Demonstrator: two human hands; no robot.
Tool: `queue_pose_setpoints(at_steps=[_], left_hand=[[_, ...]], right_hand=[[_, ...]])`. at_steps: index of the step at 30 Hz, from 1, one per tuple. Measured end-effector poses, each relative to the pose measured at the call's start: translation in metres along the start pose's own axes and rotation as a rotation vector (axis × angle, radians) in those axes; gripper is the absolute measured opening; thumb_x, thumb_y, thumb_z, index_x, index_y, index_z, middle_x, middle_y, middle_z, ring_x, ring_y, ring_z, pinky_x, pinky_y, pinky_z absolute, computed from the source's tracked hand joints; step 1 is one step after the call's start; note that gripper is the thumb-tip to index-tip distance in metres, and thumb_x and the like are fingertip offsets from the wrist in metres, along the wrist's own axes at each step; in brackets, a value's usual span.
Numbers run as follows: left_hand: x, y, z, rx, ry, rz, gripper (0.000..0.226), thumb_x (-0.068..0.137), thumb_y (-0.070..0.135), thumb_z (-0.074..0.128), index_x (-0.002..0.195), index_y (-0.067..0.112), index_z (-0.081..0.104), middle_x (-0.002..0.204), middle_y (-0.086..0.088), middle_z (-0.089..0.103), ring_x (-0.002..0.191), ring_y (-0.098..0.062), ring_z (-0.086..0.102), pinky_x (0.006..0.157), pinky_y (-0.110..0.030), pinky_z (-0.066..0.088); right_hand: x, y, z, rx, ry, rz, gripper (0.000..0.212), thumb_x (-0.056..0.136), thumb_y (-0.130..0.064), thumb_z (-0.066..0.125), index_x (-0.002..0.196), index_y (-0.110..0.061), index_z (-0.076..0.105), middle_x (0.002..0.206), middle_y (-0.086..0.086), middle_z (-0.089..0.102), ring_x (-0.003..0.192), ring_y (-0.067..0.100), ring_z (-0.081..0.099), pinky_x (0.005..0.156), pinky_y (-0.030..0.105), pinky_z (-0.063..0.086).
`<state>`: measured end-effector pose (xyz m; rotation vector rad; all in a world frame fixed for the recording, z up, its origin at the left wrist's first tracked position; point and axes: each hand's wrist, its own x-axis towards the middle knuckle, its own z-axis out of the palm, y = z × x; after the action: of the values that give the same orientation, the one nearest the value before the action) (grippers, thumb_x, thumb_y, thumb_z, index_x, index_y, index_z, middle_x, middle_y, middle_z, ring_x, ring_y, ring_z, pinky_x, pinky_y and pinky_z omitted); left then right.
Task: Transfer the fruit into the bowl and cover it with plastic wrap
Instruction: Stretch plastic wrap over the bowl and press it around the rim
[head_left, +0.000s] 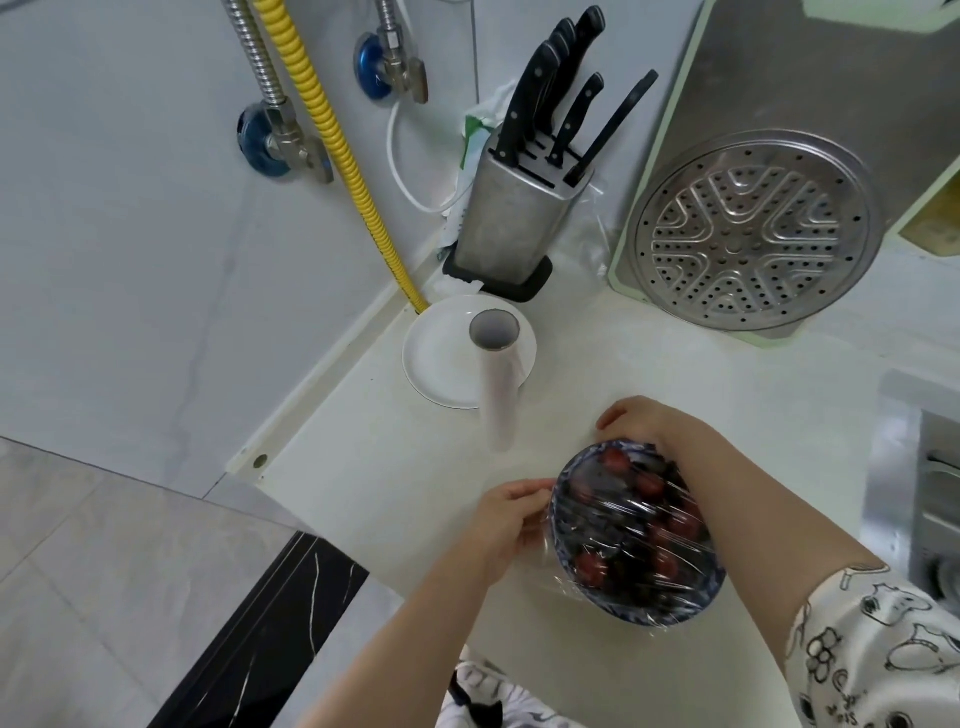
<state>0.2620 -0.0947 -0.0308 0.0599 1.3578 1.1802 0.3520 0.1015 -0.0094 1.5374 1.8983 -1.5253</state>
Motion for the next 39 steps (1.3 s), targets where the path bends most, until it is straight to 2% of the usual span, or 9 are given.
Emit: queue_pose_setpoints(at_steps=[5, 10, 13, 17, 20, 23, 28, 35, 39], left_hand=[[0.001, -0.004, 0.001, -0.019, 0.017, -0.038, 0.012, 0.091, 0.005, 0.059, 0.096, 0.008, 0.068, 0.065, 0.001, 0.068, 0.049, -0.007, 0.060, 0.048, -0.018, 0.047], [0.005, -0.007, 0.001, 0.019, 0.069, -0.054, 0.013, 0.084, 0.003, 0.068, 0.094, 0.012, 0.067, 0.076, -0.004, 0.067, 0.056, -0.012, 0.054, 0.054, -0.024, 0.044], [0.005, -0.001, 0.005, 0.062, 0.179, 0.064, 0.018, 0.087, -0.002, 0.060, 0.087, 0.014, 0.068, 0.077, -0.003, 0.064, 0.064, -0.011, 0.057, 0.062, -0.021, 0.048], [0.002, 0.021, 0.022, 0.272, 0.188, 0.348, 0.025, 0.092, 0.000, 0.051, 0.103, 0.012, 0.070, 0.095, 0.002, 0.068, 0.092, -0.007, 0.059, 0.081, -0.011, 0.043], [0.004, 0.038, 0.047, 0.388, 0.013, 0.370, 0.024, 0.095, 0.014, 0.052, 0.110, 0.012, 0.070, 0.110, -0.001, 0.069, 0.101, -0.009, 0.060, 0.089, -0.014, 0.044], [0.018, 0.043, 0.067, 0.547, -0.102, 0.291, 0.031, 0.095, 0.034, 0.048, 0.109, 0.019, 0.072, 0.117, -0.005, 0.069, 0.106, -0.017, 0.062, 0.093, -0.025, 0.044], [0.038, 0.049, 0.076, 0.861, -0.179, 0.318, 0.037, 0.100, 0.026, 0.036, 0.120, 0.018, 0.066, 0.123, 0.001, 0.060, 0.111, -0.011, 0.052, 0.096, -0.018, 0.032], [0.045, 0.045, 0.082, 0.738, -0.172, 0.178, 0.044, 0.099, 0.039, 0.032, 0.112, 0.021, 0.071, 0.117, -0.004, 0.067, 0.098, -0.014, 0.061, 0.081, -0.020, 0.040], [0.044, 0.043, 0.083, 0.671, -0.137, 0.147, 0.048, 0.100, 0.039, 0.028, 0.111, 0.020, 0.070, 0.104, -0.004, 0.070, 0.089, -0.011, 0.063, 0.083, -0.023, 0.046]], right_hand=[[-0.003, 0.006, -0.010, 0.225, -0.060, 0.076, 0.031, 0.074, 0.004, 0.071, 0.099, -0.008, 0.057, 0.093, 0.019, 0.063, 0.073, 0.029, 0.062, 0.069, 0.035, 0.054], [0.000, 0.017, -0.013, 0.388, -0.027, 0.069, 0.035, 0.077, 0.005, 0.069, 0.109, -0.003, 0.058, 0.088, 0.015, 0.064, 0.070, 0.022, 0.061, 0.065, 0.029, 0.052], [0.000, 0.025, -0.019, 0.552, 0.044, -0.032, 0.038, 0.080, 0.000, 0.068, 0.116, -0.002, 0.058, 0.092, 0.010, 0.068, 0.082, 0.020, 0.065, 0.080, 0.028, 0.054], [-0.022, 0.032, -0.027, 0.563, 0.119, -0.255, 0.017, 0.087, -0.009, 0.059, 0.101, -0.016, 0.063, 0.113, 0.007, 0.069, 0.109, 0.018, 0.060, 0.102, 0.035, 0.041], [-0.041, 0.047, -0.028, 0.483, 0.069, -0.329, 0.023, 0.093, -0.011, 0.045, 0.104, -0.012, 0.065, 0.107, 0.007, 0.071, 0.108, 0.016, 0.063, 0.099, 0.028, 0.043], [-0.052, 0.068, -0.024, 0.506, 0.089, -0.315, 0.028, 0.095, -0.014, 0.042, 0.104, -0.012, 0.068, 0.113, 0.008, 0.068, 0.101, 0.013, 0.065, 0.084, 0.016, 0.050], [-0.051, 0.090, -0.010, 0.701, 0.115, -0.286, 0.027, 0.093, -0.031, 0.047, 0.104, -0.021, 0.069, 0.113, 0.008, 0.070, 0.107, 0.025, 0.065, 0.101, 0.042, 0.045], [-0.048, 0.096, -0.012, 0.636, 0.148, -0.122, 0.040, 0.095, -0.042, 0.043, 0.108, -0.012, 0.067, 0.106, 0.011, 0.071, 0.098, 0.026, 0.067, 0.096, 0.040, 0.048], [-0.052, 0.111, -0.013, 0.755, 0.205, -0.081, 0.023, 0.090, -0.023, 0.059, 0.102, -0.005, 0.068, 0.099, 0.018, 0.072, 0.094, 0.035, 0.068, 0.093, 0.047, 0.051]])
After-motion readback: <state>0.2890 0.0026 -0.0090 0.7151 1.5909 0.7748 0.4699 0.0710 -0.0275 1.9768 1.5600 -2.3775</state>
